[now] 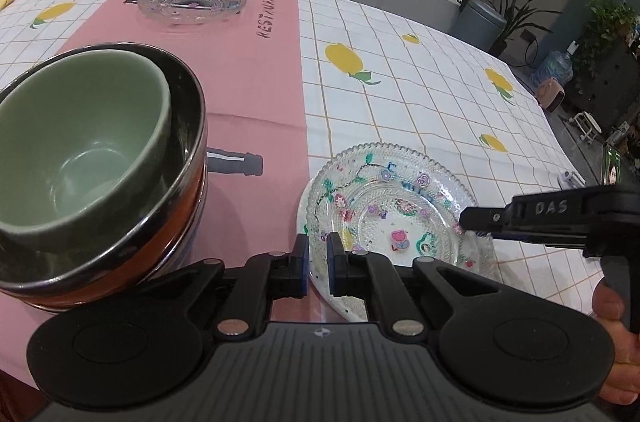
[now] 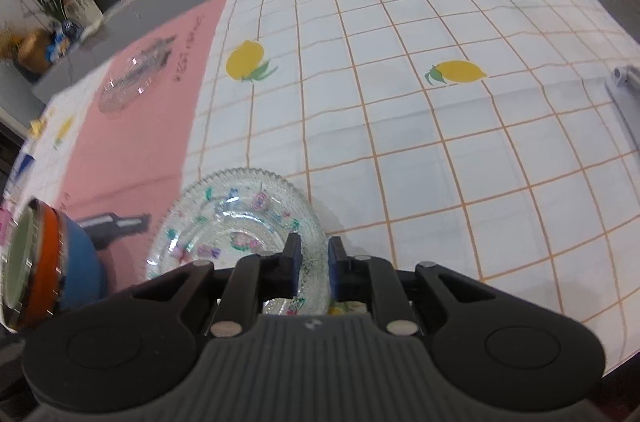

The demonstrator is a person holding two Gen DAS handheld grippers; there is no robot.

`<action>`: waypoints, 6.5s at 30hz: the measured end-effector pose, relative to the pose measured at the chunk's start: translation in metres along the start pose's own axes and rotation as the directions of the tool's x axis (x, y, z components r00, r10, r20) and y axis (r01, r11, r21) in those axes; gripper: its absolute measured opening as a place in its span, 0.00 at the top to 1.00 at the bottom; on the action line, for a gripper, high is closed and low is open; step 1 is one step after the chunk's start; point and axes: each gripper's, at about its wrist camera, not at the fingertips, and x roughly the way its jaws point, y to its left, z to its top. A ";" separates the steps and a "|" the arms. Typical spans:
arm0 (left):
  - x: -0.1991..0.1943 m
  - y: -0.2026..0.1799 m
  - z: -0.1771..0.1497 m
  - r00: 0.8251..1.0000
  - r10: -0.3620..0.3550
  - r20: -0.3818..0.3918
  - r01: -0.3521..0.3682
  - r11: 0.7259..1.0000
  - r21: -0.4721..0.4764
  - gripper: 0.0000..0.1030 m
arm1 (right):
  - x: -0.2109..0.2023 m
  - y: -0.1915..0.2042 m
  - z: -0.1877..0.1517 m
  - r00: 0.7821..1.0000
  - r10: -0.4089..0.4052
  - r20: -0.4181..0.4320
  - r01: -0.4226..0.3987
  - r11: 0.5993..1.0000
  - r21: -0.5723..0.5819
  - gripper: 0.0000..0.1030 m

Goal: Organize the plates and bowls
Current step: 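Open both grippers and lift away from the stacked plates, then reach both grippers toward the clear glass plate on the pink mat, then close both grippers on the rim of the clear glass plate, then carry the clear glass plate to the plate stack and lower it on top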

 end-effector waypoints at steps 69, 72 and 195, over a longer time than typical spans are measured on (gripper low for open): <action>0.014 0.198 0.208 0.994 -0.027 0.105 0.023 0.999 0.036 0.63 | 0.108 0.174 0.156 0.994 0.104 0.034 -0.104 0.995 -0.003 0.56; 0.037 0.207 0.214 0.996 -0.017 0.088 0.019 1.000 -0.016 0.63 | 0.125 0.177 0.169 0.994 0.105 0.035 -0.106 0.994 0.008 0.57; -0.007 -0.004 -0.003 0.996 -0.003 0.094 0.001 1.000 0.023 0.90 | -0.027 -0.008 -0.033 0.976 0.032 0.215 -0.061 0.990 0.127 0.91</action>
